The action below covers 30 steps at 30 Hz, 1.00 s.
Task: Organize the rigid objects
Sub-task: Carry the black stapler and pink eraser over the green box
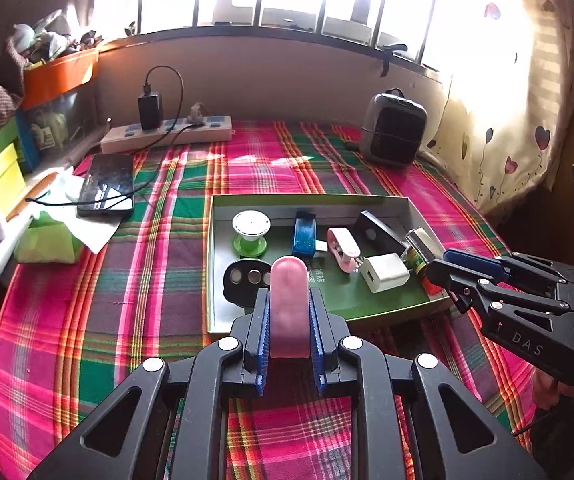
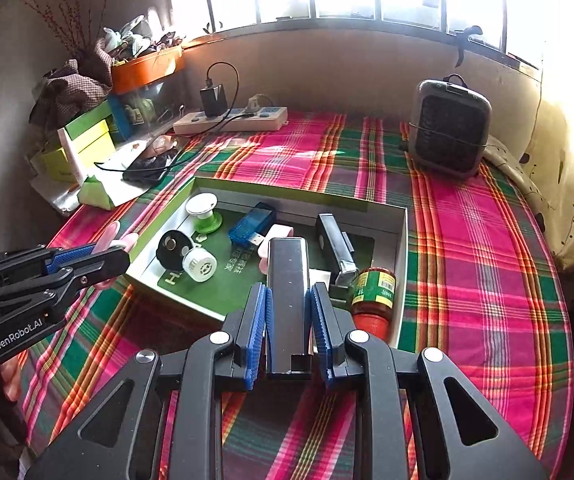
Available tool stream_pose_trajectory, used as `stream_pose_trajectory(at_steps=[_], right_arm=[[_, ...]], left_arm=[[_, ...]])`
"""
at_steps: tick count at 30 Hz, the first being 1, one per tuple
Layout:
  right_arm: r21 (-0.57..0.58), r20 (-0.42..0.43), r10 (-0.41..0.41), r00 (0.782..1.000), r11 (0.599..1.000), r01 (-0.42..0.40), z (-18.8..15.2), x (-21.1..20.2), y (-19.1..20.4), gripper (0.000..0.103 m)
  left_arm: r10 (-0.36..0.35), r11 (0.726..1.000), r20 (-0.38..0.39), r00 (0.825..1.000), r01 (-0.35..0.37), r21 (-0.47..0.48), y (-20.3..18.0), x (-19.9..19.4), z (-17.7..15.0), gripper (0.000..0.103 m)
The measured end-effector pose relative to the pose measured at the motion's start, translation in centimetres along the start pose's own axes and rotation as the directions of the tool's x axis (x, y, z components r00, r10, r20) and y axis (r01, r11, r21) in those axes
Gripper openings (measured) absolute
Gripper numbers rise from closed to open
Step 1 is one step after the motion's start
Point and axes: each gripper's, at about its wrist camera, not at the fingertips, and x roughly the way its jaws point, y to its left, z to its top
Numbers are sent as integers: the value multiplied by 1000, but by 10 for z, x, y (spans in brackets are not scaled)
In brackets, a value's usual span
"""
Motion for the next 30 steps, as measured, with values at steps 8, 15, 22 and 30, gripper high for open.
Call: stream_pose_trajectory(at_steps=[8, 15, 22, 30], right_arm=[[14, -31, -4, 1000, 1000, 5, 16, 25, -12, 24], [33, -70, 22, 997, 999, -20, 30, 48, -20, 24], [24, -106, 26, 994, 999, -23, 37, 67, -21, 24], [16, -131, 24, 991, 1000, -22, 39, 81, -21, 24]], left_arm=[[-4, 1000, -9, 1000, 4, -4, 0, 15, 9, 17], [-10, 1000, -26, 1000, 10, -13, 0, 28, 13, 17], [-11, 1000, -44, 999, 10, -13, 0, 39, 14, 17], [-8, 1000, -61, 998, 7, -17, 2, 49, 14, 17]])
